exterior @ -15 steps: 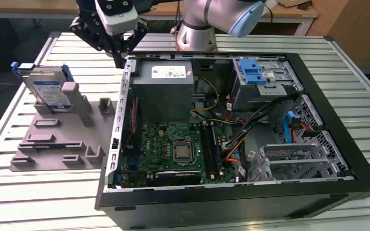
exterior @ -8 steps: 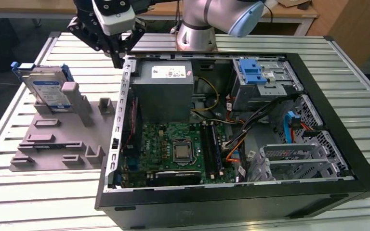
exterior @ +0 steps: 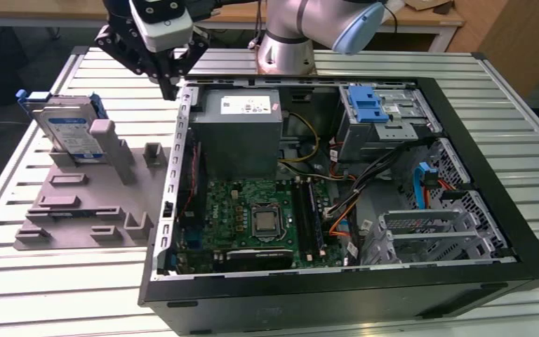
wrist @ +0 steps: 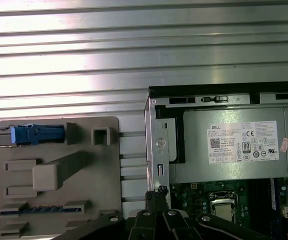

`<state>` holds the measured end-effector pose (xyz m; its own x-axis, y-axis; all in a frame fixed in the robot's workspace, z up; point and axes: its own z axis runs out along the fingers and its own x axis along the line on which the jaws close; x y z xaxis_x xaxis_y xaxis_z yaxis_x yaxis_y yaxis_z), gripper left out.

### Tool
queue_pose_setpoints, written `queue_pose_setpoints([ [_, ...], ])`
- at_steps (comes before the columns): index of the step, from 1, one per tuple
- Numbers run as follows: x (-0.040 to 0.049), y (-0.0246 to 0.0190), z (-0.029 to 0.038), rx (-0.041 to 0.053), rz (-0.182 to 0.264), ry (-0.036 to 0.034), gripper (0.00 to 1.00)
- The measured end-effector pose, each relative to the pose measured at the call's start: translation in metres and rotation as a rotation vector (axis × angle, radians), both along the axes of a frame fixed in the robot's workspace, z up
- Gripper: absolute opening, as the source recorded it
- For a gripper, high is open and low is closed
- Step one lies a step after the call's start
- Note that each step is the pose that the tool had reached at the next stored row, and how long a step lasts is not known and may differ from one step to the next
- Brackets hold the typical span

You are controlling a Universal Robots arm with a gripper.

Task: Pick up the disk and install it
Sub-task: 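Reach for the disk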

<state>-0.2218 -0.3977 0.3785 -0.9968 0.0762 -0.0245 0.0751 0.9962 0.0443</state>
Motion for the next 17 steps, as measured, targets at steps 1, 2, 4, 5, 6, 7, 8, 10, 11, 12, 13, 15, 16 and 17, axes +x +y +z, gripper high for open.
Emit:
queue_pose_setpoints([
  [1,-0.0005,0.0,-0.0001,0.0001,0.0,0.0,0.11],
  [2,-0.0009,0.0,-0.0001,0.0,0.0,0.0,0.11],
  [4,-0.0018,0.0,-0.0003,0.0,0.0,0.0,0.11],
  [5,-0.0024,0.0,-0.0003,0.0,0.0,0.0,0.11],
  [6,-0.0028,0.0,-0.0004,0.0,0.0,0.0,0.11],
  [7,-0.0033,0.0,-0.0004,0.0,0.0,0.0,0.11],
  [8,-0.0037,0.0,-0.0005,0.0,0.0,0.0,0.11],
  [10,-0.0045,0.0,-0.0007,0.0,0.0,0.0,0.11],
  [11,-0.005,0.0,-0.0008,0.0,0.0,0.0,0.11],
  [12,-0.0054,0.0,-0.0008,0.0,0.0,0.0,0.11],
  [13,-0.0058,0.0,-0.0009,0.0,0.0,0.0,0.11],
  [15,-0.0066,0.0,-0.0011,0.0001,0.0,0.0,0.11],
  [16,-0.007,0.0,-0.0011,0.0,0.0,0.0,0.11],
  [17,-0.0074,0.0,-0.0012,0.0,0.0,0.0001,0.11],
])
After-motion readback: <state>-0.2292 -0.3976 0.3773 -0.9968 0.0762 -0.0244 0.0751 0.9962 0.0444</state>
